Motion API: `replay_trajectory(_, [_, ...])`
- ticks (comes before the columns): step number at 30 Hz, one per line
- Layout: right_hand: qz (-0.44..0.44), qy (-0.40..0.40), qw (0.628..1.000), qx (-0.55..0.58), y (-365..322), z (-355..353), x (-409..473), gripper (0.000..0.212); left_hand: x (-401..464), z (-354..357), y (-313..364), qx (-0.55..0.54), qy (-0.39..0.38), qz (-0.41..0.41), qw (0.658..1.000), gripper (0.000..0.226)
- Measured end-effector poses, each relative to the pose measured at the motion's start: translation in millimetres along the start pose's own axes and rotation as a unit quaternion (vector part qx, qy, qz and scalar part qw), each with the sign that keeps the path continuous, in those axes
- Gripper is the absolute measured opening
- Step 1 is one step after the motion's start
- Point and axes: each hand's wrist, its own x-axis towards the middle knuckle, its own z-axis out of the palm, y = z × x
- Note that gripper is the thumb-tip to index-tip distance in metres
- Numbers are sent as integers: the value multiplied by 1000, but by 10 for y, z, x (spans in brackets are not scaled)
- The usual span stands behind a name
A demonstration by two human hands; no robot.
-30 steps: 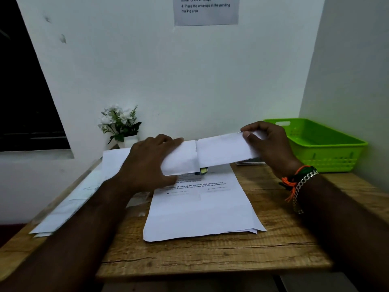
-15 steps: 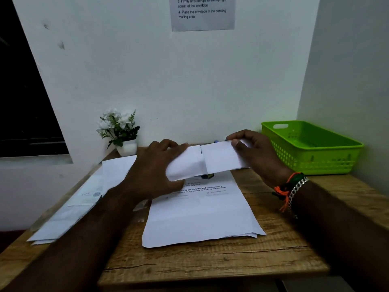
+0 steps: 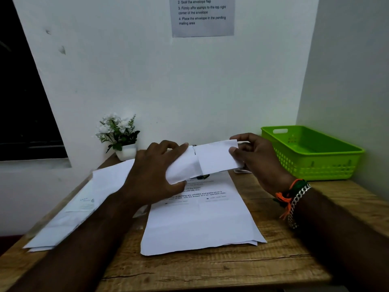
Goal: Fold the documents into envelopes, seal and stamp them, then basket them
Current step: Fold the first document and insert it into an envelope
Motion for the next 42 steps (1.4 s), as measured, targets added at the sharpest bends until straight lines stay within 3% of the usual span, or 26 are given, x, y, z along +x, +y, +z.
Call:
replay_trajectory(7, [-6, 8, 1000, -2, -87, -105, 27, 21, -12, 7, -11, -4, -6, -15, 1000, 105])
replay_trajectory(17, [-44, -63, 996, -52, -10, 122, -65, 23, 13, 11, 58, -59, 15, 10, 998, 106])
replay_trajectory(20, [-32, -39, 998, -43, -37, 145, -90, 24, 19, 12, 54, -60, 23, 9, 998, 105])
replay_trajectory(24, [-15, 10, 1000, -17, -40, 108, -83, 15, 21, -4, 55, -60, 44, 5, 997, 101])
replay_trajectory(29, [-63, -32, 995, -64, -52, 216, -149, 6, 27, 51, 167, -61, 52, 22, 997, 96])
replay_trajectory(31, [-82, -54, 992, -79, -68, 271, -179, 18, 28, 67, 213, -58, 56, 27, 996, 95])
replay_trajectory(35, [-74, -111, 984, -121, -12, 365, -197, 67, 31, 95, 258, -42, 53, 32, 997, 95])
replay_trajectory(39, [-81, -96, 963, -239, 32, 422, -222, 40, 32, 90, 246, -22, 57, 30, 998, 95])
replay_trajectory(42, [-103, -31, 970, -216, 21, 421, -209, 12, 28, 48, 259, 19, 67, 19, 997, 95])
